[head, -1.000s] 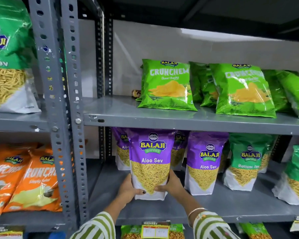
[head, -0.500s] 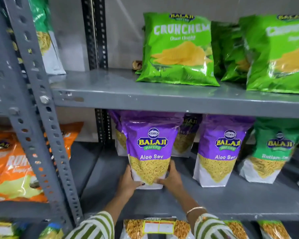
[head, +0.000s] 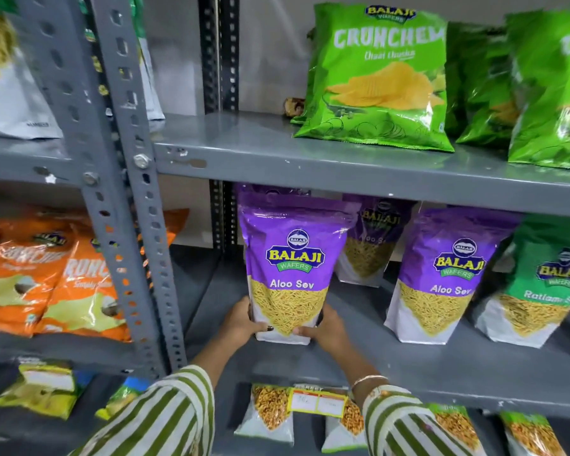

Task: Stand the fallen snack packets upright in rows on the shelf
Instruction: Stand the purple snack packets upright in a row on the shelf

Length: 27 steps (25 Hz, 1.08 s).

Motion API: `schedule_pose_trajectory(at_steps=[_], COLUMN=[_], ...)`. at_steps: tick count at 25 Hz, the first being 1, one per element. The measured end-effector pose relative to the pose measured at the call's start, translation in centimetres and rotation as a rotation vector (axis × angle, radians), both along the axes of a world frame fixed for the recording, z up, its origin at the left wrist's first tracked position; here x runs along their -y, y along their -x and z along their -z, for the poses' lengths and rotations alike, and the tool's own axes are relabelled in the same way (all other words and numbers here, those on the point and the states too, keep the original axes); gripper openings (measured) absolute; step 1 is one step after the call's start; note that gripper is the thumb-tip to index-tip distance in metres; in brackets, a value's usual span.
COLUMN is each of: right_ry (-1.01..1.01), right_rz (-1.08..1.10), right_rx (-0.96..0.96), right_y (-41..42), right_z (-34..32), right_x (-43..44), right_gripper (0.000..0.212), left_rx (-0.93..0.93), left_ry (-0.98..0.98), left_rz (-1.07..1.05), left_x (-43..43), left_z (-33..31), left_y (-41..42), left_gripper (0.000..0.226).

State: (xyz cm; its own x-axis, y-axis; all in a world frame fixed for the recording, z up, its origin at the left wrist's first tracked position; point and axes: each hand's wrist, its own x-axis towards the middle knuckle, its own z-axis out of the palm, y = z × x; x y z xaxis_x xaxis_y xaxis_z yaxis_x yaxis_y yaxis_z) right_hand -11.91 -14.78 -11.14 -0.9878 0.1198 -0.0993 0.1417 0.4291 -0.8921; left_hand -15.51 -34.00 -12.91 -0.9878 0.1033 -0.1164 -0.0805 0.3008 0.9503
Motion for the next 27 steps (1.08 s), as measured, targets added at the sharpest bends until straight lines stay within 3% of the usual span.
schedule_pose_trajectory(at_steps=[5, 7, 8, 10, 12, 14, 16, 18, 21, 23, 25, 27], right_ry=[0.14, 0.173, 0.083, -0.339, -0.652, -0.725, -0.783, -0.766, -0.678, -0.477, -0.138, 0.071], right_rz=[-0.034, 0.158, 0.299, 0.408, 0.176, -0.114, -0.182, -0.125, 0.216, 0.435, 0.37, 0.141], right_rx=[-0.012, -0.226, -0.388, -0.636, -0.528, -0.291, -0.291, -0.325, -0.399, -0.502, -0.526, -0.312], right_y=[-3.2, -3.4, -3.1, -2.5, -0.9, 1.0, 2.1, 2.3, 0.8, -0.7, -1.8, -2.4], right_z=[-1.7, -5.6, -8.6, -15.0, -20.2, -23.0, -23.5, -22.7, -20.6, -17.6, -12.9, -8.0], right_x=[4.8, 5.7, 6.0, 6.7, 7.5, 8.9, 9.7, 9.3, 6.7, 4.6, 3.0, 2.7], right_gripper=[0.101, 0.108, 0.105, 0.087, 0.065, 0.048, 0.036, 0.039, 0.083, 0.092, 0.094, 0.089], left_rx=[0.041, 0.014, 0.014, 0.012, 0.003, 0.025, 0.04, 0.033, 0.004, 0.002, 0.006, 0.009], left_ry=[0.007, 0.0, 0.001, 0.017, 0.061, 0.084, 0.094, 0.079, 0.055, 0.067, 0.074, 0.061], left_rz=[-0.059, -0.041, -0.014, 0.012, -0.013, -0.025, -0.037, -0.037, -0.013, 0.006, 0.027, 0.031], left_x=[4.0, 4.2, 4.1, 4.1, 4.3, 4.6, 4.8, 4.7, 4.5, 4.6, 4.9, 5.2], left_z=[0.2, -0.7, -0.9, -1.0, -0.9, -0.3, 0.3, -0.2, -0.7, -1.0, -1.0, 0.7], left_y=[-2.0, -2.8, -2.9, -2.9, -2.8, -2.3, -2.0, -2.4, -2.8, -2.7, -2.6, -1.6], left_gripper=[0.055, 0.056, 0.056, 0.055, 0.057, 0.06, 0.059, 0.057, 0.058, 0.063, 0.068, 0.07])
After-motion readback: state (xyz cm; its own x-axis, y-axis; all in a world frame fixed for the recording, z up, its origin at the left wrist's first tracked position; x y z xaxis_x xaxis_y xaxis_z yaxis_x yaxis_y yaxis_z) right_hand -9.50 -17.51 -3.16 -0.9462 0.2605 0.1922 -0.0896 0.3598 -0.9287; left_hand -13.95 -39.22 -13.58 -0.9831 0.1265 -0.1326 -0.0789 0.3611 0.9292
